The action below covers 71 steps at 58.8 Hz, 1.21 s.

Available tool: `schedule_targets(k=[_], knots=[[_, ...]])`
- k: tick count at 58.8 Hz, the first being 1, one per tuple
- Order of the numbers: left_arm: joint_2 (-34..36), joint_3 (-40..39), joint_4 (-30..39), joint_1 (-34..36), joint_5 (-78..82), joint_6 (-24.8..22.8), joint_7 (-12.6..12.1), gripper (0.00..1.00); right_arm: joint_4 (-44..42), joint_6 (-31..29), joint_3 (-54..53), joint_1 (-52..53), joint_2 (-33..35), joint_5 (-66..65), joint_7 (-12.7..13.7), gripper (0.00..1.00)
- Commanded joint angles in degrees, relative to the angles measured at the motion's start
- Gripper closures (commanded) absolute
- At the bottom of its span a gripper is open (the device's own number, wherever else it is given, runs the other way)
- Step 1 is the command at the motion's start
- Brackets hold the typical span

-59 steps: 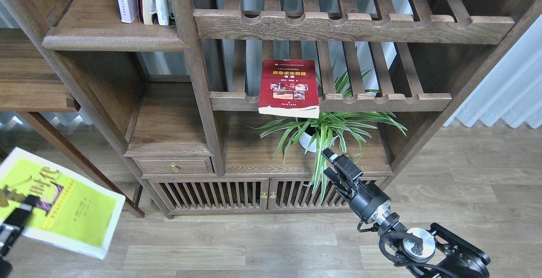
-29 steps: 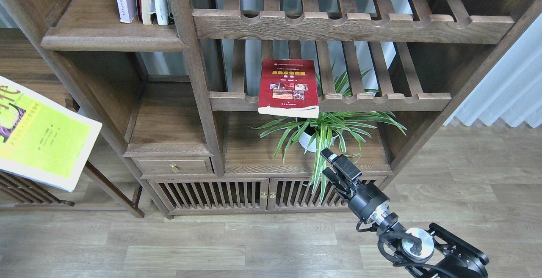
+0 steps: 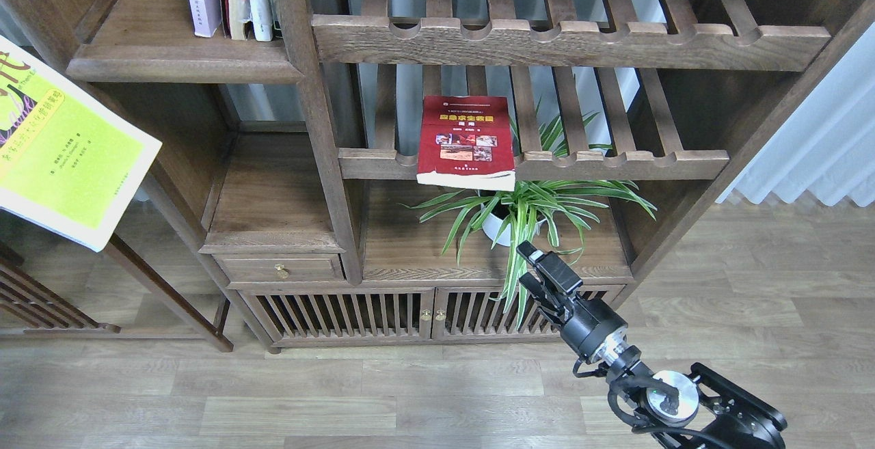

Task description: Organize books on shelf

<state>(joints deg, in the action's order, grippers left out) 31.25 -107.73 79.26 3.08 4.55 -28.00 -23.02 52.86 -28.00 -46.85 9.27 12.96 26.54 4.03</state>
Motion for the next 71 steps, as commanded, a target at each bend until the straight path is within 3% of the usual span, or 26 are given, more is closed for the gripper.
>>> schedule_targets(k=[1, 10, 22, 42, 61, 71], knots=[[4.60, 0.07, 0.01, 2.45, 0.02, 0.00, -0.71, 1.00, 0.05, 0.00, -0.08, 0.14, -0.04, 0.00, 0.01, 0.01], [10.56, 2.87, 0.01, 6.31, 0.02, 0.00, -0.98, 1.00, -0.03, 0.00, -0.08, 0.14, -0.04, 0.00, 0.01, 0.01], [11.81, 5.69, 0.01, 10.18, -0.07, 0.00, -2.21, 1.00, 0.05, 0.00, -0.17, 0.14, 0.05, 0.00, 0.01, 0.01], [17.08, 14.74, 0.01, 24.33, -1.12, 0.00, -2.38, 0.99, -0.04, 0.00, -0.26, 0.23, -0.04, 0.09, 0.01, 0.01], [21.74, 14.92, -1.31, 28.20, -0.42, 0.00, -3.53, 0.99, -0.04, 0.00, -0.26, 0.58, 0.14, 0.09, 0.01, 0.01], [22.10, 19.66, -4.73, 36.29, 1.42, 0.00, -3.44, 0.99, -0.04, 0.00, -0.26, 1.28, 0.14, 0.09, 0.01, 0.01]])
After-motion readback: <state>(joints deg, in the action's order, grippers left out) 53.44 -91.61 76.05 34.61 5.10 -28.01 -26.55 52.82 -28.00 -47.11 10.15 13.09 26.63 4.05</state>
